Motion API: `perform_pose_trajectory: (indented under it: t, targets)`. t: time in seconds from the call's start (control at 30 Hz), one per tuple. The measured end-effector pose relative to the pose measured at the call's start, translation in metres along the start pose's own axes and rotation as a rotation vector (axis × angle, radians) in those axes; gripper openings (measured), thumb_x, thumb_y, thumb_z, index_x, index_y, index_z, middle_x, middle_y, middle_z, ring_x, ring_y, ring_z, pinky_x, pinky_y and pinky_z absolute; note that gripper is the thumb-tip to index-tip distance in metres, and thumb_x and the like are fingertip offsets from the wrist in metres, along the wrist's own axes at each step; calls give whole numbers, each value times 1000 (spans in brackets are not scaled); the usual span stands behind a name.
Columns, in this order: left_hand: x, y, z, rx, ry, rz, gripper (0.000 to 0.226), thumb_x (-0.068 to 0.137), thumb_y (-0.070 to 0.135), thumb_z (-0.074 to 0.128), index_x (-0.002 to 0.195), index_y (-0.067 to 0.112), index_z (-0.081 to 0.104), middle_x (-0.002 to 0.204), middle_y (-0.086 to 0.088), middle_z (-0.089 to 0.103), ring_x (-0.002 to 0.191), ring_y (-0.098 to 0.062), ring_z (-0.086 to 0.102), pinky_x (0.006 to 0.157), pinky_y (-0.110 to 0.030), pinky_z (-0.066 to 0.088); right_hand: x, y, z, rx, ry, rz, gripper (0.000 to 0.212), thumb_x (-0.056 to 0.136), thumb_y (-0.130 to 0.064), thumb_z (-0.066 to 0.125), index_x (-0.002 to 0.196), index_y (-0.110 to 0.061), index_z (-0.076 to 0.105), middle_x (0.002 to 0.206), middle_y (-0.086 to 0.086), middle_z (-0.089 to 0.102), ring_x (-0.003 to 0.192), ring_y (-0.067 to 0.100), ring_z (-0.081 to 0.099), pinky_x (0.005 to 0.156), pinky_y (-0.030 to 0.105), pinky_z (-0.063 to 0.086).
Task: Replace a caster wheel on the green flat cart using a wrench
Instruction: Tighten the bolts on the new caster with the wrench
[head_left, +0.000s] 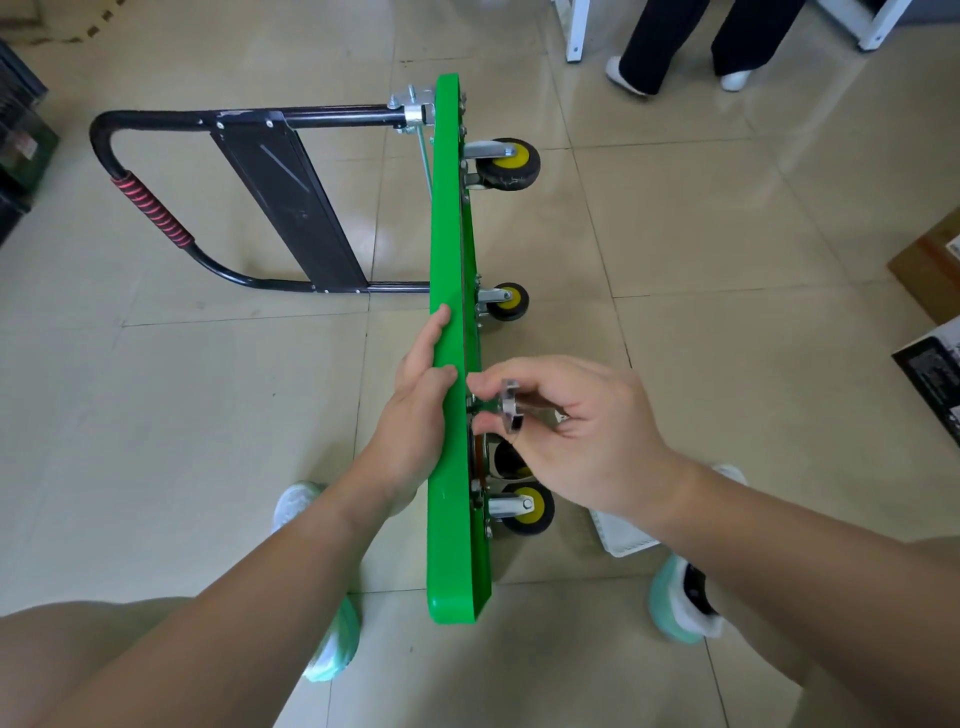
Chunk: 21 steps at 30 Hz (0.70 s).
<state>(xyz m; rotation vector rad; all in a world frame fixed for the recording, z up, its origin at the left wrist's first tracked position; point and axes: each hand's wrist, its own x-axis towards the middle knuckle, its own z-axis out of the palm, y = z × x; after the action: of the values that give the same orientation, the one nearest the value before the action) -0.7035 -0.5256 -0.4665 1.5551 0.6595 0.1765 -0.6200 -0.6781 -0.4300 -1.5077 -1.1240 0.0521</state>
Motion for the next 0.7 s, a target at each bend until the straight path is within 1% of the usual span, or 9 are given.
perform_pose_trajectory:
  t: [0.1, 0.17, 0.23, 0.33, 0.4, 0.47, 0.5, 0.6, 0.7]
  targets:
    - [-1, 1, 1, 17, 9, 1, 68, 89, 34, 41, 148, 65, 34, 159, 15, 37, 140, 1, 42, 120, -33, 32, 0, 3, -1, -16, 26, 18, 24, 73, 13, 83, 93, 2, 74, 90, 12, 76, 83, -4, 71, 78, 14, 56]
    - [-3, 3, 1, 32, 0, 11, 69, 88, 36, 38, 151, 62, 33, 159, 17, 35, 139, 5, 39, 114, -27, 32, -6, 5, 3, 26, -14, 19, 24, 77, 15, 79, 95, -1, 74, 93, 14, 76, 85, 4, 74, 76, 24, 61]
    - [-3, 3, 1, 30, 13, 2, 67, 87, 36, 37, 148, 64, 33, 159, 18, 34, 139, 4, 39, 118, -30, 32, -12, 6, 6, 86, -58, 28, 23, 85, 7, 71, 100, -11, 72, 96, 15, 75, 87, 16, 77, 72, 38, 64]
    - [-4, 3, 2, -14, 35, -1, 63, 87, 37, 39, 138, 74, 38, 161, 14, 37, 148, -24, 40, 125, -53, 29, -12, 7, 9, 47, -90, 2, 22, 88, -9, 63, 105, -22, 67, 98, 11, 76, 88, 22, 76, 71, 43, 63]
    - [-5, 6, 3, -46, 36, -19, 60, 87, 37, 39, 130, 79, 40, 162, -11, 40, 148, -48, 30, 120, -66, 24, -11, 8, 10, -16, -117, -69, 22, 86, -4, 66, 103, -18, 70, 99, 9, 76, 86, 21, 76, 72, 43, 62]
    - [-8, 9, 3, -67, 34, -41, 57, 88, 38, 38, 127, 80, 41, 161, -25, 35, 145, -56, 29, 118, -70, 24, -13, 11, 13, -91, -123, -167, 22, 80, 6, 73, 98, -7, 74, 99, 9, 77, 89, 21, 76, 76, 43, 62]
    - [-8, 10, 2, -65, 34, -41, 57, 88, 39, 38, 127, 80, 41, 163, -18, 37, 144, -52, 34, 121, -67, 26, -16, 12, 14, -115, -123, -205, 22, 77, 9, 76, 95, -3, 74, 99, 9, 77, 93, 22, 76, 79, 43, 62]
    - [-6, 7, 0, -12, 15, -29, 58, 87, 40, 38, 130, 79, 39, 159, 17, 39, 143, -17, 46, 123, -48, 31, -23, 15, 16, -121, -120, -256, 23, 73, 13, 78, 91, 0, 74, 99, 9, 77, 97, 22, 75, 82, 41, 61]
    - [-2, 4, -1, -2, 6, -37, 64, 87, 37, 39, 143, 68, 38, 148, 25, 45, 138, -5, 46, 123, -40, 32, -27, 18, 17, -121, -121, -257, 22, 74, 13, 78, 92, 2, 74, 100, 10, 77, 97, 22, 75, 83, 39, 61]
